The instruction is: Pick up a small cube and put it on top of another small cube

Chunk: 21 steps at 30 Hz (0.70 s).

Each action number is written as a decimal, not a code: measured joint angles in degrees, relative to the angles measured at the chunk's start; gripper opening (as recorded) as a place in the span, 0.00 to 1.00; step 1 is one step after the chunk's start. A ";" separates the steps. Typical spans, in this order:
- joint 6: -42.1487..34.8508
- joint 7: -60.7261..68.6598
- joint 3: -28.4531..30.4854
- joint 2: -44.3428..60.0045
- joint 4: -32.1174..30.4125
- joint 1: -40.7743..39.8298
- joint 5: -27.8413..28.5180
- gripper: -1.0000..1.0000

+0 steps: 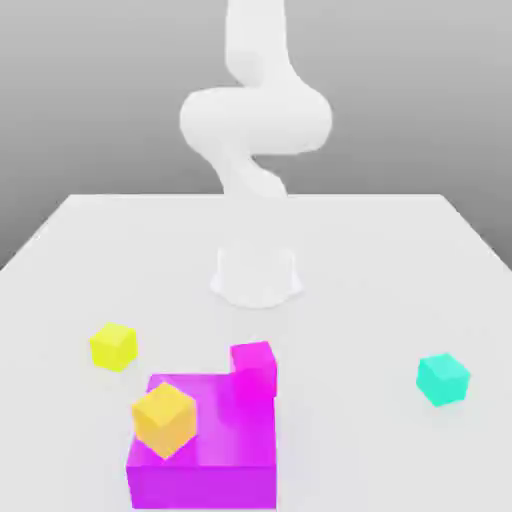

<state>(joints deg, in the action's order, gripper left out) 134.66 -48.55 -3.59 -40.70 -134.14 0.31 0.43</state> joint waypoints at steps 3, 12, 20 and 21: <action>3.67 -3.60 -4.59 6.52 -2.98 0.52 0.75 0.50; 14.11 -14.93 -17.04 25.15 -11.47 3.03 4.37 0.50; 23.27 -25.88 -24.23 41.97 -18.96 9.62 8.86 0.50; 24.43 -27.00 -24.73 44.00 -19.91 10.90 9.07 0.50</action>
<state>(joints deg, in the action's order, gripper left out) 159.09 -75.56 -28.32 3.31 -154.04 11.21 9.51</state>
